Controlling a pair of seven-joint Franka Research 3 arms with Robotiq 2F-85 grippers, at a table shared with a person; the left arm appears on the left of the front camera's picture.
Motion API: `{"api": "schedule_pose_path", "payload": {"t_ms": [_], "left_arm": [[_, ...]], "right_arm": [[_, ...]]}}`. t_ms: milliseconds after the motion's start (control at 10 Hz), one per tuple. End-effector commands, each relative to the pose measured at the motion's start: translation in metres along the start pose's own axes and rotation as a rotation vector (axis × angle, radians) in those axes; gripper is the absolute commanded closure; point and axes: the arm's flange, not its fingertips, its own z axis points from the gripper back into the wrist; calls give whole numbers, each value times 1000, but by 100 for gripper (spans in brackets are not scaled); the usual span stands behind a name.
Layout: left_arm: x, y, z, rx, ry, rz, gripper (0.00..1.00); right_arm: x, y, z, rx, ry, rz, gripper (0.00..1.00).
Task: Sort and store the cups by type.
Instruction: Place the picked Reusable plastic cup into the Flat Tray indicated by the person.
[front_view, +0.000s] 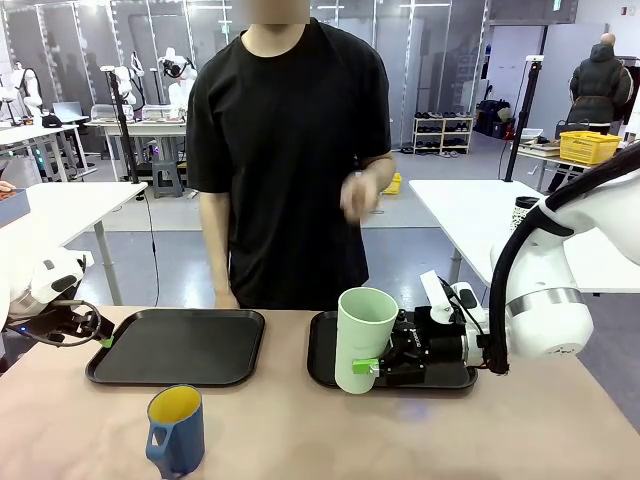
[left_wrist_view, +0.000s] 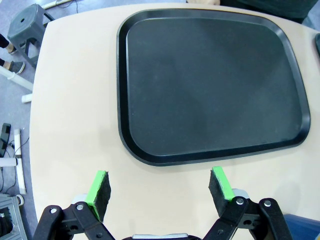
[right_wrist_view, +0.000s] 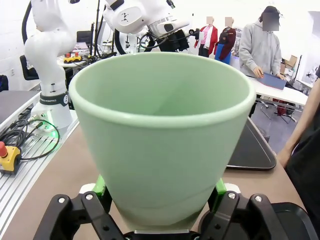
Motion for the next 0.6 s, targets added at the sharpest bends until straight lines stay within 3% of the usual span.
{"api": "schedule_pose_path", "payload": {"t_ms": [0, 500], "left_arm": [[0, 1, 0, 1, -2, 2, 0], [0, 1, 0, 1, -2, 2, 0]], "right_arm": [[1, 0, 0, 9, -4, 6, 35], [1, 0, 0, 9, -4, 6, 35]]}}
